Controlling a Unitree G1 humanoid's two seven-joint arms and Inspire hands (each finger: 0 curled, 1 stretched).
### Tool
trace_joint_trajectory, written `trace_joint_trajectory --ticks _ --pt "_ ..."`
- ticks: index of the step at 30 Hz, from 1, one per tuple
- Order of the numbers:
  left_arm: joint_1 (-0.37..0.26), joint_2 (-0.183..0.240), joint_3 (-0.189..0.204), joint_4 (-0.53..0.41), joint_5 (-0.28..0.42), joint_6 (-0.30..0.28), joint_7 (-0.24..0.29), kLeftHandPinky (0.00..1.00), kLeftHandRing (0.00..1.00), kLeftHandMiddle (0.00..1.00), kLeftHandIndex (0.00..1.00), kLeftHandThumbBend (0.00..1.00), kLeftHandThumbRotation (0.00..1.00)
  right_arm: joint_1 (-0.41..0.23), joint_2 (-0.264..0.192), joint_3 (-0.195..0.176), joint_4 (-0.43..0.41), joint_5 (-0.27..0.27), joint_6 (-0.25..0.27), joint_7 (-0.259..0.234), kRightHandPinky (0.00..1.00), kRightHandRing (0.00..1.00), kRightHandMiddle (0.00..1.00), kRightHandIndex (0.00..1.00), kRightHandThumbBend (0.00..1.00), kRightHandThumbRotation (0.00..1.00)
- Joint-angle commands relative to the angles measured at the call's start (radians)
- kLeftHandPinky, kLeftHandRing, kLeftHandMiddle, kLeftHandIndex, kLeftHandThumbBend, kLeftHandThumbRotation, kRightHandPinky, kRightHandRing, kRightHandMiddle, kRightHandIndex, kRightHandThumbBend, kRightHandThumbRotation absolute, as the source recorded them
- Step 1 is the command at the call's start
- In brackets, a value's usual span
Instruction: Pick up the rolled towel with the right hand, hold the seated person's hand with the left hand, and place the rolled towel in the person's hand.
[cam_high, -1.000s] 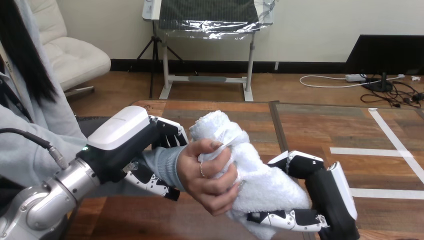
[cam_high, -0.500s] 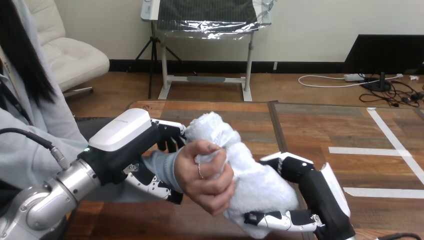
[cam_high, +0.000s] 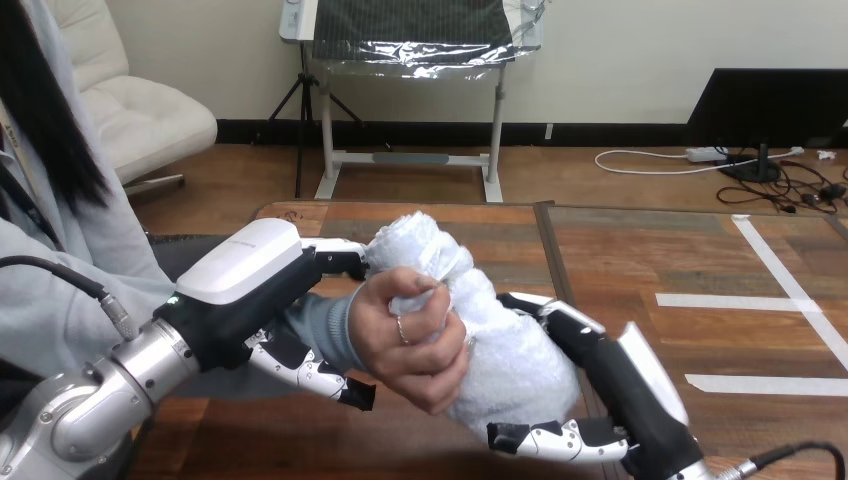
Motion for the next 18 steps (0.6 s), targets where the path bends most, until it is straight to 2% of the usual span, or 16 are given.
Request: trace_joint_trajectory --ticks 1,7,18 --pt "-0.017 0.001 -0.016 0.006 0.003 0.003 0.0 0.85 0.86 0.89 0.94 1.0 0.47 -0.013 -0.004 0.026 -0.091 -0.043 0.052 0.001 0.94 0.98 0.96 0.98 1.0 0.8" --pt "-0.01 0.0 -0.021 0.007 -0.012 0.011 -0.022 0.89 0.91 0.95 0.98 1.0 0.52 0.001 -0.012 0.035 -0.129 -0.05 0.099 0.015 0.96 1.0 0.99 1.0 1.0 0.87" --pt "-0.001 -0.006 -0.03 0.02 -0.014 0.016 -0.04 0.94 0.99 1.0 1.0 1.0 0.63 0.01 -0.028 0.051 -0.159 -0.056 0.152 0.025 1.0 1.0 1.0 1.0 1.0 0.92"
